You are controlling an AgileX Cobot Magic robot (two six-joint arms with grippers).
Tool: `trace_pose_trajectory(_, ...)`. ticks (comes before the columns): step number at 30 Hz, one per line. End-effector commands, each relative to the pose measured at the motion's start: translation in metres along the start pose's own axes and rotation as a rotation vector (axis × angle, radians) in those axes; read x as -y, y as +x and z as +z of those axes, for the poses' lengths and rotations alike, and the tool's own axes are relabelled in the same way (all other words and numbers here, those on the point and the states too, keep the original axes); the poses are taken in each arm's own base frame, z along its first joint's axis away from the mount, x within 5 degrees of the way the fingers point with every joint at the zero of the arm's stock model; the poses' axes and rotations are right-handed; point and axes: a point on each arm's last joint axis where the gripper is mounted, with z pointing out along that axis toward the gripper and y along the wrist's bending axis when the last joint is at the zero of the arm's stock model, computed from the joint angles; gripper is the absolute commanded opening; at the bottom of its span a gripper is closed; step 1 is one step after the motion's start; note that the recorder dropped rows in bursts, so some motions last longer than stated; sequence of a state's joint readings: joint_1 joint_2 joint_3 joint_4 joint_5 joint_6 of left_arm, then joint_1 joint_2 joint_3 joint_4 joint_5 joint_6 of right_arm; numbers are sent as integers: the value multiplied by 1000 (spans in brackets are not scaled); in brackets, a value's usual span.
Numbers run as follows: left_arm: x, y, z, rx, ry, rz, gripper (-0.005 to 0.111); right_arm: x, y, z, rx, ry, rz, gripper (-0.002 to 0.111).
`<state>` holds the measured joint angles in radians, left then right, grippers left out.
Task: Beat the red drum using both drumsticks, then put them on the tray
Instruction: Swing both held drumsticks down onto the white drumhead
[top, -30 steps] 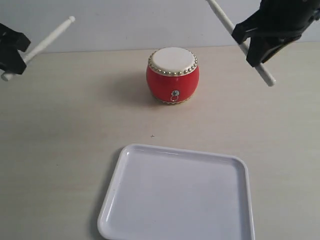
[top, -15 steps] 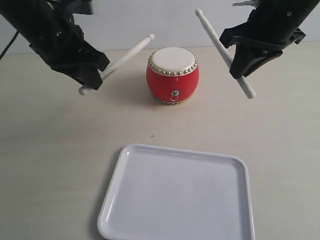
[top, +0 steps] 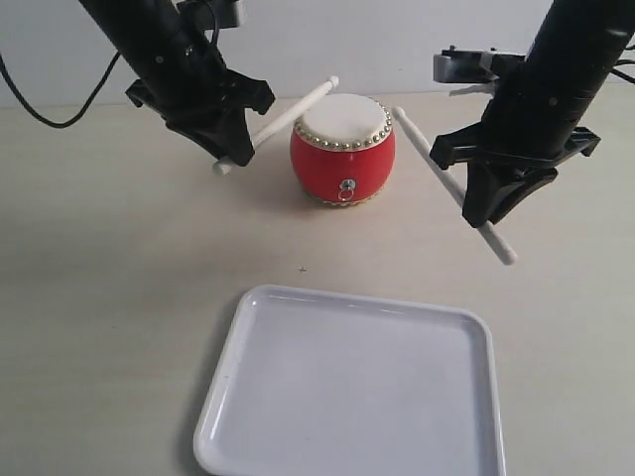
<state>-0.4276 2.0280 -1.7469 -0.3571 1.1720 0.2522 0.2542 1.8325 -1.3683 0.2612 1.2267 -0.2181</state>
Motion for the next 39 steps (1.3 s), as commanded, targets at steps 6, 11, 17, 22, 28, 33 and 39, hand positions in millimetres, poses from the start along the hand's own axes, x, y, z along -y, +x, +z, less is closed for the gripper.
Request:
trace_pose_trajectory(6,8,10,-29,117,-57,35,0,-8,-12,-19,90,-34,-12,0)
trace_pose_trajectory(11,6,24,-24,87,-81,72,0,-11,-16,-27,122,-40,-17,0)
trace_pose_trajectory(17,8,21,-39,183,-103,84,0,-12,-26,4,41,-71,-8,0)
trace_pose_trajectory(22,10,27,-39,116,-94,107,0,-10,-41,29,-5,-96,-7,0)
trace_pose_trajectory(28,5,31,5,-71,-95,182,0,-32,-36,-56,244,-71,-83,0)
trace_pose_trajectory(33,-7,39,42,-236,-55,156,0,-41,-24,-89,332,-48,-113,0)
trace_pose_trajectory(39,4,37,-25,-49,-98,174,0,-32,-38,-59,254,-60,-71,0)
